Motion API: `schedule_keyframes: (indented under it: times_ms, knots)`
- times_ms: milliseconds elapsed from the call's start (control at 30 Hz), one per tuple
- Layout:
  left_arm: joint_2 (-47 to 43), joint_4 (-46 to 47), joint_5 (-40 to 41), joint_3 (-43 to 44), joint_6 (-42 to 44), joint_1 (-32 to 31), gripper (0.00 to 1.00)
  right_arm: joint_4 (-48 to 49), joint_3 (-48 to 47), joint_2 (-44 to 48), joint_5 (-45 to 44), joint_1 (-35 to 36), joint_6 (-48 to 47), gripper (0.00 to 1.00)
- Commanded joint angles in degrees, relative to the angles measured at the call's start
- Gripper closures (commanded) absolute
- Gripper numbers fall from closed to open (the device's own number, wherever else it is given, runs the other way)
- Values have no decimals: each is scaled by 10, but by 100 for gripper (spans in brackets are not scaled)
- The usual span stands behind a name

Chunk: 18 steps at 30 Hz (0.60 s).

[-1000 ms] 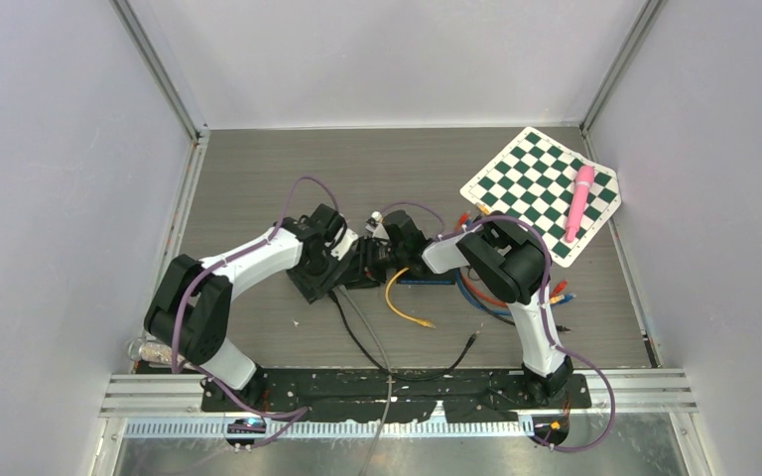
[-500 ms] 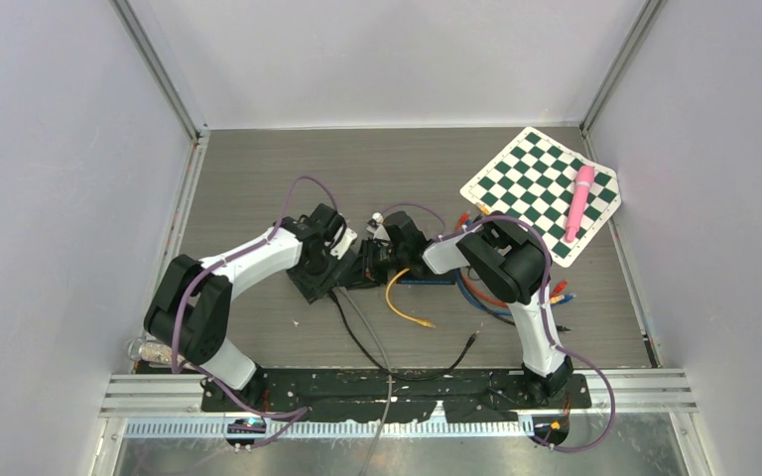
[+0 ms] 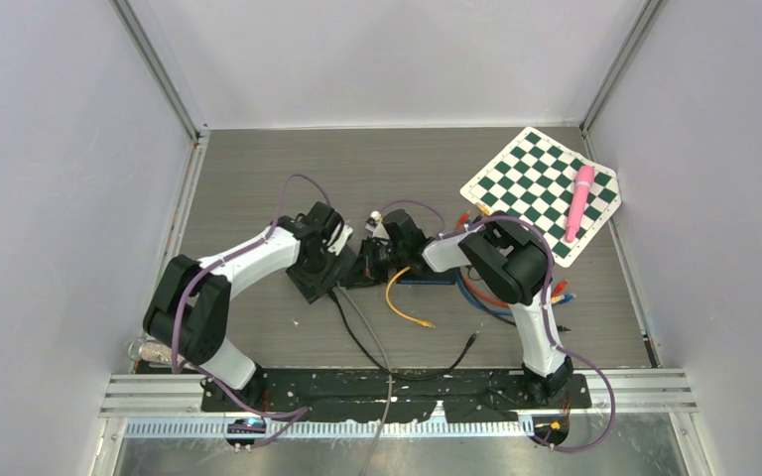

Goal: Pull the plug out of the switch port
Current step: Pull the connector from the switch port.

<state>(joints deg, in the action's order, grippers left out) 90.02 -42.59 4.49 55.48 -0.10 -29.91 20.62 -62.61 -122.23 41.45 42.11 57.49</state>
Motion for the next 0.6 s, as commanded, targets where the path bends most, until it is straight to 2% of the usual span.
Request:
schedule_keyframes:
  times_ms: [0, 267, 567]
  knots:
    - [8, 23, 2, 4, -33, 11, 46, -26, 29, 28, 3, 13, -15, 95]
    - [39, 2, 30, 15, -51, 12, 47, -33, 53, 64, 43, 28, -24, 95]
    - [34, 3, 43, 15, -58, 13, 46, -38, 83, 109, 59, 29, -45, 95]
